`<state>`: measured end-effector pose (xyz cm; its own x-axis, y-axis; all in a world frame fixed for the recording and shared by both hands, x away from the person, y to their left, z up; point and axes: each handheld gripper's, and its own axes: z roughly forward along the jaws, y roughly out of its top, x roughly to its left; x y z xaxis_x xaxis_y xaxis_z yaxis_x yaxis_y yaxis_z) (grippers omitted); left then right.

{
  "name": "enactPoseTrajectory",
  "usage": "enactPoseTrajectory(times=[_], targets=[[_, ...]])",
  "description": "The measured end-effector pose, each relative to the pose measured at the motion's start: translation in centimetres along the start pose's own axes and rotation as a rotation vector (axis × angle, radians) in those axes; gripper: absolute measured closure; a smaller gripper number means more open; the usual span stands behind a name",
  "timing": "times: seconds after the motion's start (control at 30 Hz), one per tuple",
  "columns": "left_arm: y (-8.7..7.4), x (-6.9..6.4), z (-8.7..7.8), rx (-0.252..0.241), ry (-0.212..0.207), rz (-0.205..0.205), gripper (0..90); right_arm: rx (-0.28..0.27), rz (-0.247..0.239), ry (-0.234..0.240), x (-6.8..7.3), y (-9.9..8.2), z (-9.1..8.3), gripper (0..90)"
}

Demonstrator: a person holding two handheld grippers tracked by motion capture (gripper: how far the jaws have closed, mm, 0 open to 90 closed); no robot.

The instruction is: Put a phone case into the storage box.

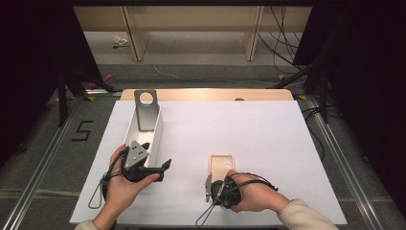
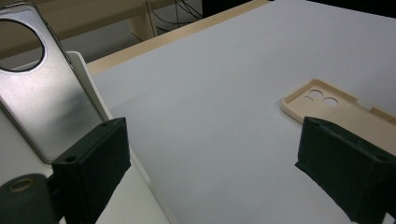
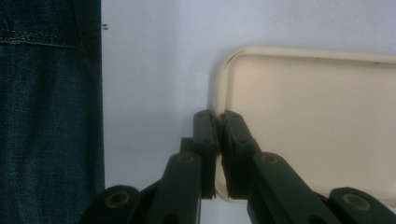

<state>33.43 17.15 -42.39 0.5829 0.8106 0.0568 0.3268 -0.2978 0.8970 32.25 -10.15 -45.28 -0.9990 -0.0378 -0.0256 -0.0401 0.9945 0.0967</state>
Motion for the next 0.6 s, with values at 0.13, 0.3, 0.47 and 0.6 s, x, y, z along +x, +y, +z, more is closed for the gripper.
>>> enactPoseTrajectory(times=[0.13, 0.3, 0.47, 0.6], targets=[[0.00, 0.02, 0.00, 0.000, 0.000, -0.001, 8.6, 0.002, 0.000, 0.004, 0.01, -0.02, 0.00, 86.8], [0.00, 0.01, 0.00, -0.001, 0.000, 0.000, 8.7, 0.004, -0.001, 0.006, 0.02, -0.05, -0.05, 87.4], [0.00, 0.01, -0.02, 0.000, 0.000, -0.003, 8.8, -0.006, 0.005, 0.005, 0.01, -0.19, -0.08, 87.7], [-0.01, 0.02, -0.02, 0.001, 0.000, -0.001, 9.1, -0.013, 0.013, 0.007, -0.01, -0.31, -0.15, 87.8]])
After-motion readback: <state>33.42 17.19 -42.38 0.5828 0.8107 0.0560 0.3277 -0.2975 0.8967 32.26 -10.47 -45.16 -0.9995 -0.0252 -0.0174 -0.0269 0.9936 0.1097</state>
